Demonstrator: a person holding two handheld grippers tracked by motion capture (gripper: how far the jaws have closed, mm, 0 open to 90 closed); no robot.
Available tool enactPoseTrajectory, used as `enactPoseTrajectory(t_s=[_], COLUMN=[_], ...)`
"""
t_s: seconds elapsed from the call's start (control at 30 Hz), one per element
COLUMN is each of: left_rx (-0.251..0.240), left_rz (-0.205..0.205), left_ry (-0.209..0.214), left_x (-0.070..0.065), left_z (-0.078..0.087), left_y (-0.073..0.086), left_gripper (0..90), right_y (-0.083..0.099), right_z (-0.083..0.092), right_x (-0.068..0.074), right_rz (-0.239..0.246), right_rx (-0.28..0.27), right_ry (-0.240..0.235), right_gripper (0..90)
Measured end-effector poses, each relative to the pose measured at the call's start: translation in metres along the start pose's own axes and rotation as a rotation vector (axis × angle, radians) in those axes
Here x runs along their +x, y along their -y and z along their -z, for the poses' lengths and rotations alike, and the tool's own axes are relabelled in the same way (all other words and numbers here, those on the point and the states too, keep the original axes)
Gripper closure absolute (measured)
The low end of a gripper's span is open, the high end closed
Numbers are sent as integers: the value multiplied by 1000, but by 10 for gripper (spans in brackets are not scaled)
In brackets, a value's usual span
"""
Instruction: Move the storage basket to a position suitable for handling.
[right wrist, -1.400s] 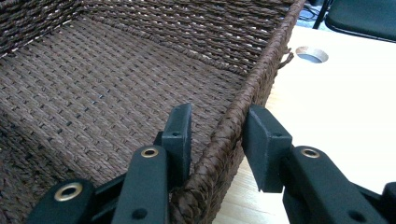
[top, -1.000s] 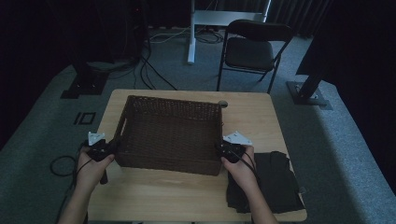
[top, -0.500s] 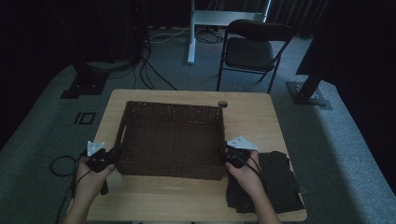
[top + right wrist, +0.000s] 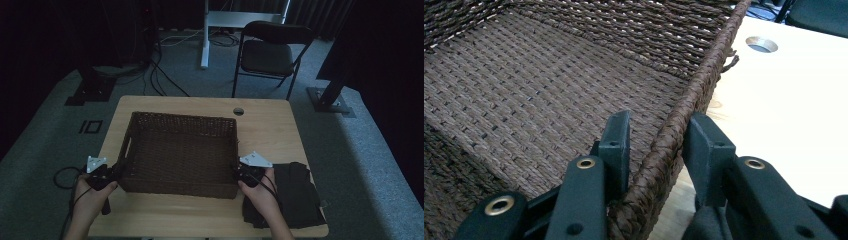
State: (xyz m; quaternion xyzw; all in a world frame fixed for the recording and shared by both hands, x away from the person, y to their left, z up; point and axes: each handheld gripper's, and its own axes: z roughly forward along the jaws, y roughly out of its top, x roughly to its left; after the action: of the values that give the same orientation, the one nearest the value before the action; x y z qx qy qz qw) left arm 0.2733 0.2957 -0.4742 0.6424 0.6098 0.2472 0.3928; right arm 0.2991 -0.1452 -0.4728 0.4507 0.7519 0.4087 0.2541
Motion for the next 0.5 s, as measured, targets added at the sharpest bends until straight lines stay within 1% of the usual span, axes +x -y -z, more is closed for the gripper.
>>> enactPoseTrajectory(t_s=[0.3,0.4,0.43,0.5], left_rx=[2,-4,-9,-10], left_rz=[-7,-3,7,7], left_ry=[-7,-7,-6,-5], left_x=[12,17,18,20], left_z=[3,5,5,6], left_y=[-1,0,1,1], left_gripper=[799,799,799,799], right_y=[-3,-5,-6,-6], right_z=[-4,-8,-8,-9], right_x=[10,14,15,17], right_rz=[-9,-9,-10,-12], right_rx=[1,2,1,0], right_ry=[-8,-12,-13,-16], right_gripper=[638,639,639,639])
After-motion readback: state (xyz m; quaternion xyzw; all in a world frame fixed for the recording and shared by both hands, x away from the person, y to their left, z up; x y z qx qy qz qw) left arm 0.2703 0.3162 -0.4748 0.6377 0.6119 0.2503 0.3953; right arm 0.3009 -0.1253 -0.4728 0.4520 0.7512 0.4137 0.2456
